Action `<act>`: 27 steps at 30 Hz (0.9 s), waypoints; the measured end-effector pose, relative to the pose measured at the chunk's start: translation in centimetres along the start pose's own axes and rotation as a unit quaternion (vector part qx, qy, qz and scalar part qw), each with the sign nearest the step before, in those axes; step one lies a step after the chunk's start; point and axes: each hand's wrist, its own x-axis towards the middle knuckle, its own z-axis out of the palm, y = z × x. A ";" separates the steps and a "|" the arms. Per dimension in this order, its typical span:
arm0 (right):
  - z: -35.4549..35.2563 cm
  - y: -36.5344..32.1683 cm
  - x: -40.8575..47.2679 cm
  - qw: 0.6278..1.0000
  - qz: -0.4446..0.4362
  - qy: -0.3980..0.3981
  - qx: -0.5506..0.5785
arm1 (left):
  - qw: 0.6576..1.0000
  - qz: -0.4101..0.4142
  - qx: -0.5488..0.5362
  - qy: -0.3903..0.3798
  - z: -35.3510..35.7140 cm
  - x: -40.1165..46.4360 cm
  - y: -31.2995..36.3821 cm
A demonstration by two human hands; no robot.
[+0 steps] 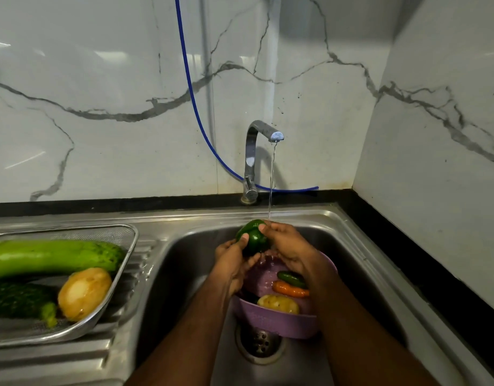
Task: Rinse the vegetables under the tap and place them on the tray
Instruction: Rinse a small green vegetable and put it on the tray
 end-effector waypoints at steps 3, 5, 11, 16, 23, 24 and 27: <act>-0.9 0.2 -0.4 0.997 -0.013 -0.038 0.063 | 0.999 -0.020 -0.014 -0.026 0.2 -0.5 0.2; -0.5 0.4 -0.6 0.998 -0.037 0.015 0.039 | 0.998 -0.030 -0.027 -0.041 0.5 -0.7 0.2; 2.0 -0.3 -0.5 0.988 -0.064 0.121 0.072 | 0.999 -0.001 -0.022 -0.042 0.2 -0.5 0.2; 1.7 -0.6 -0.7 0.979 -0.077 0.098 0.161 | 0.996 -0.001 0.042 -0.073 0.4 -0.4 -0.1; 0.5 -1.1 -1.4 0.988 -0.073 0.019 0.135 | 0.992 -0.022 -0.011 -0.124 1.3 -1.1 0.2; 0.6 -1.1 -1.4 0.988 -0.068 -0.002 0.139 | 0.992 -0.009 -0.007 -0.125 1.2 -1.1 0.3; 1.3 -1.2 -1.8 0.996 -0.068 0.001 0.058 | 0.992 -0.001 0.007 -0.130 1.0 -1.3 0.3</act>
